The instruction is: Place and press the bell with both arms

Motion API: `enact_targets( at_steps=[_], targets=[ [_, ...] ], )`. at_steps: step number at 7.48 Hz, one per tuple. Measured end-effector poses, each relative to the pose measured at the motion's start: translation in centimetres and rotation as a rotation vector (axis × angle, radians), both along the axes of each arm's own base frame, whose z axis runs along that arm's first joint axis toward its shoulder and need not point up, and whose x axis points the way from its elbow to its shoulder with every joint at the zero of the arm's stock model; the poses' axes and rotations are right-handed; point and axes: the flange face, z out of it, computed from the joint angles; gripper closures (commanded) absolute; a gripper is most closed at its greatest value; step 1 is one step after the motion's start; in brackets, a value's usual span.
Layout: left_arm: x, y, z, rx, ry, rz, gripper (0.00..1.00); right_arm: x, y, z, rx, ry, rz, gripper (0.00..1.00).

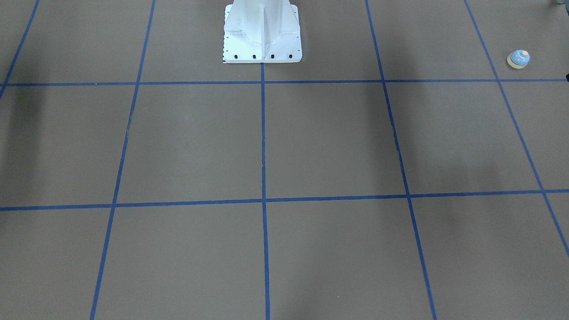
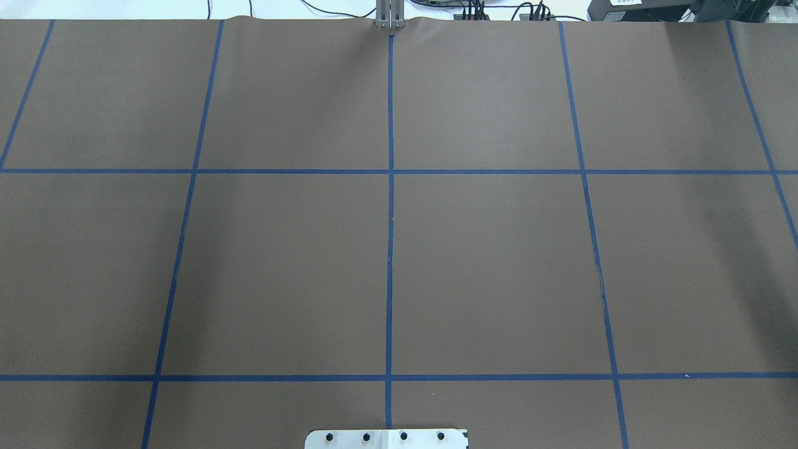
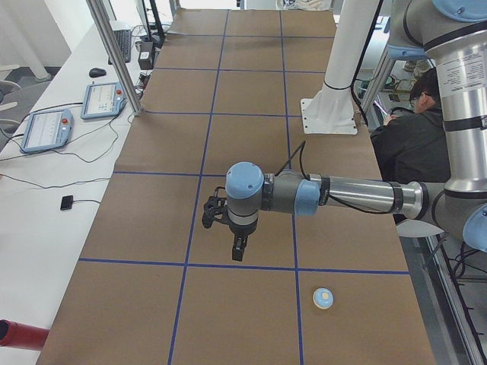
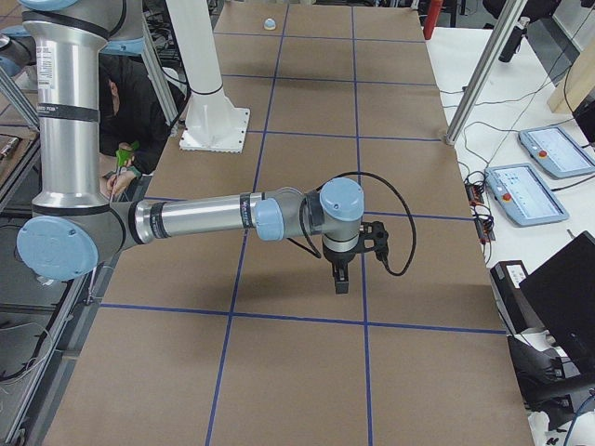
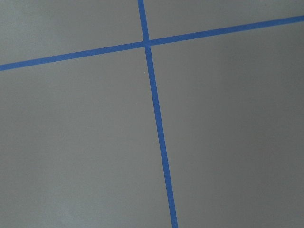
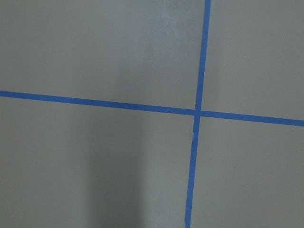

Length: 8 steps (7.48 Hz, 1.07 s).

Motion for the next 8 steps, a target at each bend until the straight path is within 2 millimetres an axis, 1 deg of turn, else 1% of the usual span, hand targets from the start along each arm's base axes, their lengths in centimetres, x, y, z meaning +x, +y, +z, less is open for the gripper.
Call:
enact_targets(
  at_steps=[2, 3, 4, 5, 7, 8],
  targets=[
    [0.0, -0.3, -0.1, 0.002, 0.000, -0.004, 0.00, 0.0, 0.0, 0.0, -0.001, -0.002, 0.001, 0.00],
    [0.0, -0.9, -0.4, 0.014, -0.001, -0.005, 0.00, 0.0, 0.0, 0.0, -0.001, -0.003, 0.001, 0.00],
    [0.1, -1.9, -0.7, 0.028, -0.002, -0.003, 0.00, 0.0, 0.0, 0.0, -0.001, -0.004, 0.001, 0.00],
    [0.2, -2.9, -0.5, 0.039, 0.001, -0.001, 0.00, 0.0, 0.0, -0.1, 0.000, -0.005, 0.001, 0.00],
    [0.4, -3.8, -0.4, 0.095, 0.005, 0.005, 0.00, 0.0, 0.0, -0.1, 0.007, -0.007, 0.000, 0.00],
    [1.3, -4.2, -0.9, 0.141, 0.009, 0.022, 0.00, -0.1, -0.1, -0.2, 0.016, -0.008, 0.002, 0.00]
  ],
)
